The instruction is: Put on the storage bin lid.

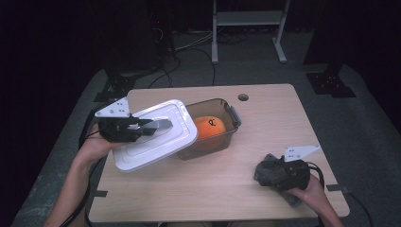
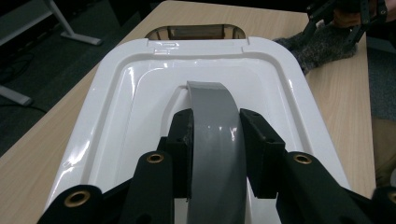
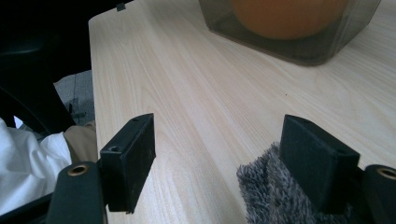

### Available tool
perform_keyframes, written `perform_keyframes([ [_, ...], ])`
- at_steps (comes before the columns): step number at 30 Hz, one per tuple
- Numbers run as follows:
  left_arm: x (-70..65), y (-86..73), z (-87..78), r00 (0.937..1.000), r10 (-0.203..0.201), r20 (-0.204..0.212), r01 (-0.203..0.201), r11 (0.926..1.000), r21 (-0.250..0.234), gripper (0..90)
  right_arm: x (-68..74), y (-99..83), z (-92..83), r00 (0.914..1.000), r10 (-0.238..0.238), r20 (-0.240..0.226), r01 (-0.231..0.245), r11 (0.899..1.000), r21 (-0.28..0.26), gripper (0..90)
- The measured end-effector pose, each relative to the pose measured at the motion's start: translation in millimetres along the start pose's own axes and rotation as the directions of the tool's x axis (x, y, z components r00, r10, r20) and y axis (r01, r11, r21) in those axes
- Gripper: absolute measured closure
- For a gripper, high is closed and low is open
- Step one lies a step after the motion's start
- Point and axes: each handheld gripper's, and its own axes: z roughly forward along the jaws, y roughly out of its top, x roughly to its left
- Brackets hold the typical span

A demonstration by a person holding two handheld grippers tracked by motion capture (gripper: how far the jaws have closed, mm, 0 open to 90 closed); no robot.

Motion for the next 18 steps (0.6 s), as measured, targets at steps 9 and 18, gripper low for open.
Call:
perform_keyframes([
  [9, 5.9, 16.3, 20.1, 0.9996, 0.012, 0.025, -0.012, 0.9999, 0.006, 66.6, -0.4, -0.2, -1.7, 1.0000, 0.003, -0.001, -0.003, 1.000, -0.006, 25.9],
  [18, 10.3, 32.1, 35.8, 0.9979, 0.043, 0.048, -0.044, 0.9989, 0.013, 66.6, -1.1, -0.3, -1.1, 1.0000, 0.003, -0.001, -0.003, 1.000, -0.005, 25.9],
])
